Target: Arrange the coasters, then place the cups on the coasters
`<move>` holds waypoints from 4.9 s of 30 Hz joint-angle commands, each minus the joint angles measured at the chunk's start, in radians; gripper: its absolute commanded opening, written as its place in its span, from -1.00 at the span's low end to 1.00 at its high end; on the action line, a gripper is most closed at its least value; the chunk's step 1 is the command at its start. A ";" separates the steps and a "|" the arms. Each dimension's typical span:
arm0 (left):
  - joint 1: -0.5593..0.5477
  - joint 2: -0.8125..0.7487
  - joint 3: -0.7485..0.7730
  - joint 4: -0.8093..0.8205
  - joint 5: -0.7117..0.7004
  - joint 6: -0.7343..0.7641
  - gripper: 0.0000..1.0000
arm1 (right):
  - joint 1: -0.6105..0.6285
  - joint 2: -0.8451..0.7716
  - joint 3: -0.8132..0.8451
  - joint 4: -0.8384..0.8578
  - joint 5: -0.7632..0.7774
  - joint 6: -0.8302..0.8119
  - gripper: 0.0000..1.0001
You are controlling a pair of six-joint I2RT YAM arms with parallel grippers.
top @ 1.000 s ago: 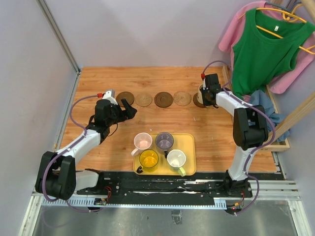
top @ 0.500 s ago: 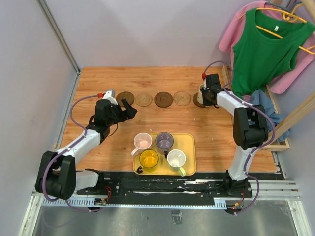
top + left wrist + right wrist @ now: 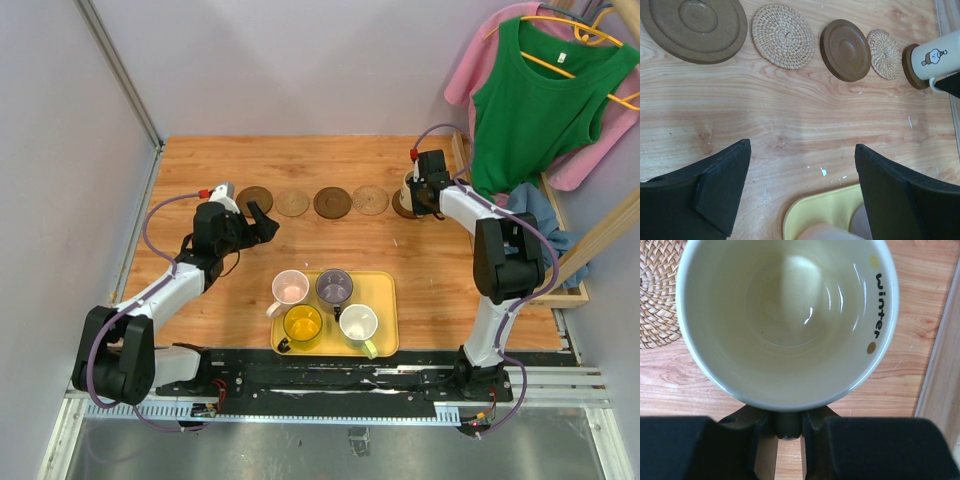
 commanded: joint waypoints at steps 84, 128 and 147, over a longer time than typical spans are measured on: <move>-0.221 -0.434 -0.211 -0.197 -0.057 -0.027 0.86 | 1.286 -0.737 -0.561 -0.405 0.378 0.726 0.36; -0.221 -0.511 -0.269 -0.196 -0.056 -0.070 0.86 | 1.319 -0.700 -0.608 -0.406 0.325 0.826 -0.15; -0.221 -0.525 -0.275 -0.215 -0.053 -0.070 0.86 | 1.328 -0.743 -0.612 -0.433 0.400 0.857 -0.42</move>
